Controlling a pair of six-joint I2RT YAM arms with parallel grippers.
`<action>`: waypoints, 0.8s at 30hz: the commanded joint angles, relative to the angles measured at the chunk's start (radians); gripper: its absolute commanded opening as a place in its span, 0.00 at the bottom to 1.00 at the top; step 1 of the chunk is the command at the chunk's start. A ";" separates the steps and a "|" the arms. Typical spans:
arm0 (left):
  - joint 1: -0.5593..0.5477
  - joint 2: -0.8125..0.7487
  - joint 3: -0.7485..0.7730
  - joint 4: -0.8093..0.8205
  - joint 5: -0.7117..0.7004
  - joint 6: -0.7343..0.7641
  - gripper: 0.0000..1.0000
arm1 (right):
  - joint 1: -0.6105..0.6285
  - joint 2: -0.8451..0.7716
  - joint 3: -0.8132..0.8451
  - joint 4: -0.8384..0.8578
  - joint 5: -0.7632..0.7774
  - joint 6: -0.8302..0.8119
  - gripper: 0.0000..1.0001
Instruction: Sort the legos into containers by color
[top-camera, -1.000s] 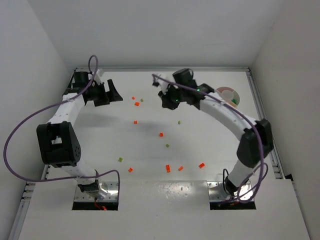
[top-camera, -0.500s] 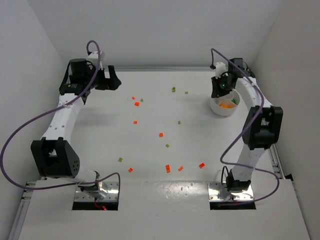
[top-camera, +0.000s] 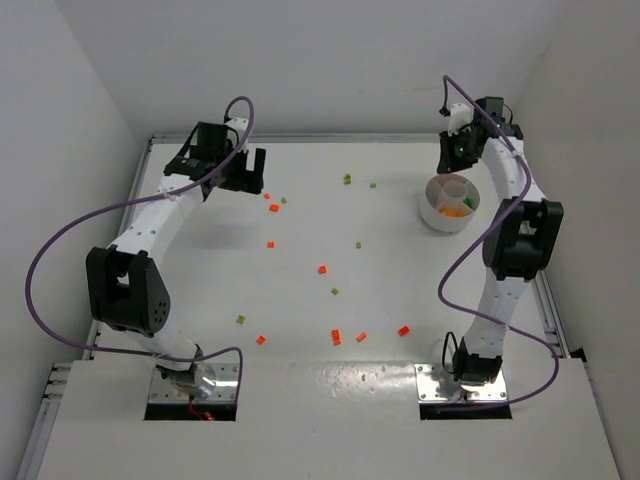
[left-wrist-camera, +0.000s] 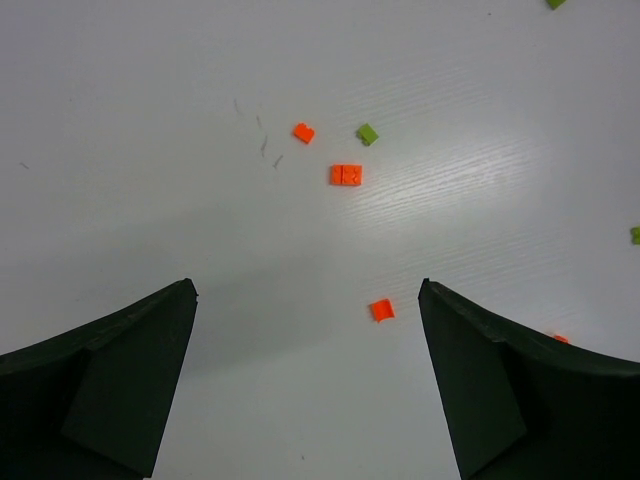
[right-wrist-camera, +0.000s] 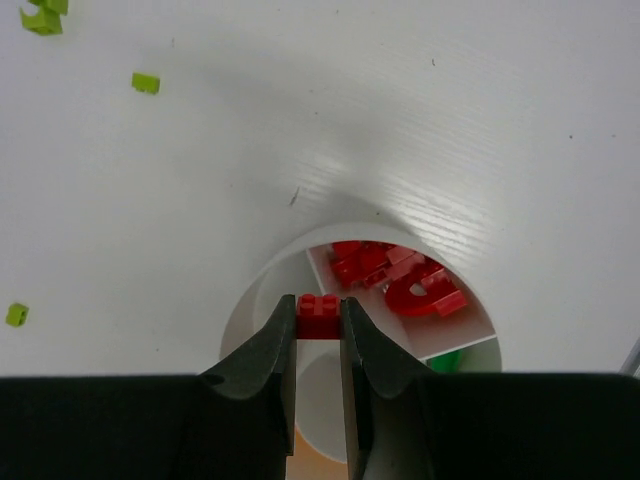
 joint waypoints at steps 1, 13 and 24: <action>-0.022 -0.023 0.010 0.009 -0.065 0.033 1.00 | -0.016 0.041 0.066 0.006 0.037 0.027 0.00; -0.033 -0.005 0.010 0.009 -0.086 0.024 1.00 | -0.035 0.063 0.018 0.031 0.126 0.027 0.00; -0.033 0.005 0.001 -0.011 -0.065 0.014 1.00 | -0.044 0.063 0.039 0.042 0.117 0.060 0.31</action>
